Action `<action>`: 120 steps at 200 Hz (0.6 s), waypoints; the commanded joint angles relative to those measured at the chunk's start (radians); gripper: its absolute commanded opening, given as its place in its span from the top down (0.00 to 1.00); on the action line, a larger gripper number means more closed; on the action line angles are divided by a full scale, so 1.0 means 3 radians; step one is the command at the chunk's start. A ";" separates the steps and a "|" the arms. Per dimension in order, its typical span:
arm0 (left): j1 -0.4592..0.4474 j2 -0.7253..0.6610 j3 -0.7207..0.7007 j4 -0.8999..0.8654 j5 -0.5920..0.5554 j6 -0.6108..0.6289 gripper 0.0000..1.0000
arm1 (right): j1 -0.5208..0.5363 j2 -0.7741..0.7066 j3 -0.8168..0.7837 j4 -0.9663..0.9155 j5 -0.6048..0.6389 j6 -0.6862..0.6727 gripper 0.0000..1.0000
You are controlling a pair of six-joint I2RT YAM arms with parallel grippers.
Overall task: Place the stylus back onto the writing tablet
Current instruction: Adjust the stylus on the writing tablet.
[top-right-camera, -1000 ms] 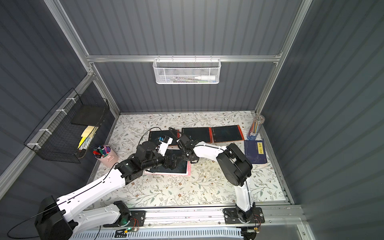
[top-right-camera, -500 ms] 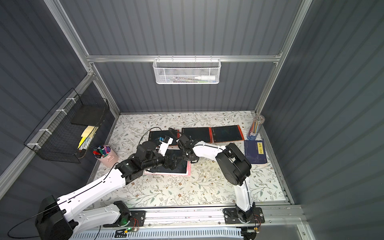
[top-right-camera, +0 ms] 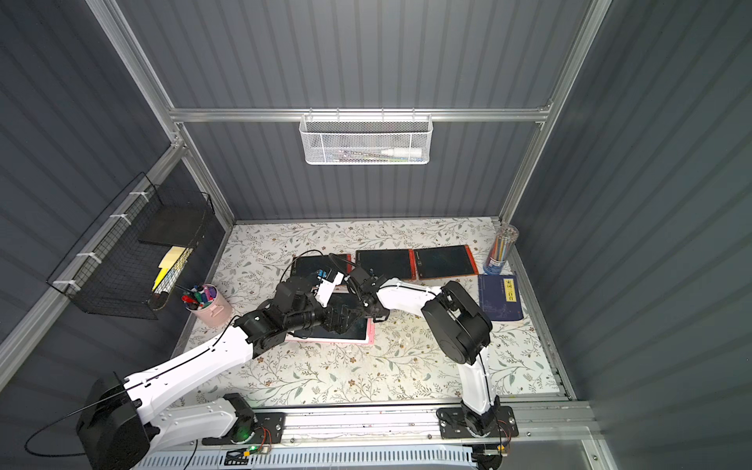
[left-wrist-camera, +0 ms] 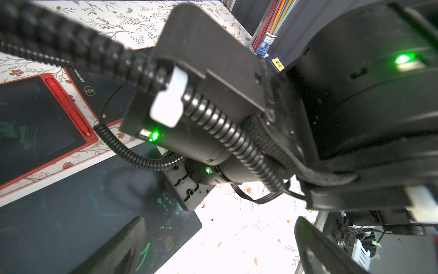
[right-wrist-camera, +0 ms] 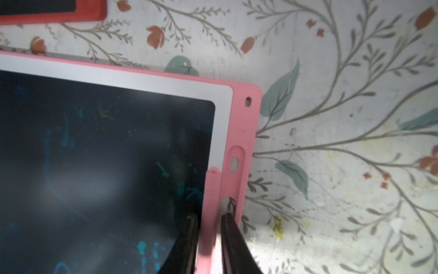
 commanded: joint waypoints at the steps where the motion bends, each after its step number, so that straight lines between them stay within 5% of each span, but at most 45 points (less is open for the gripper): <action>1: 0.0019 -0.0054 -0.0031 0.0022 0.0072 0.0075 0.01 | 0.0016 -0.0035 -0.0044 -0.0040 0.0045 0.0005 0.77; 120: 0.0019 -0.0169 -0.0036 0.0027 0.0100 0.0103 0.01 | 0.0017 0.0006 0.0026 -0.0163 0.0435 -0.0042 0.82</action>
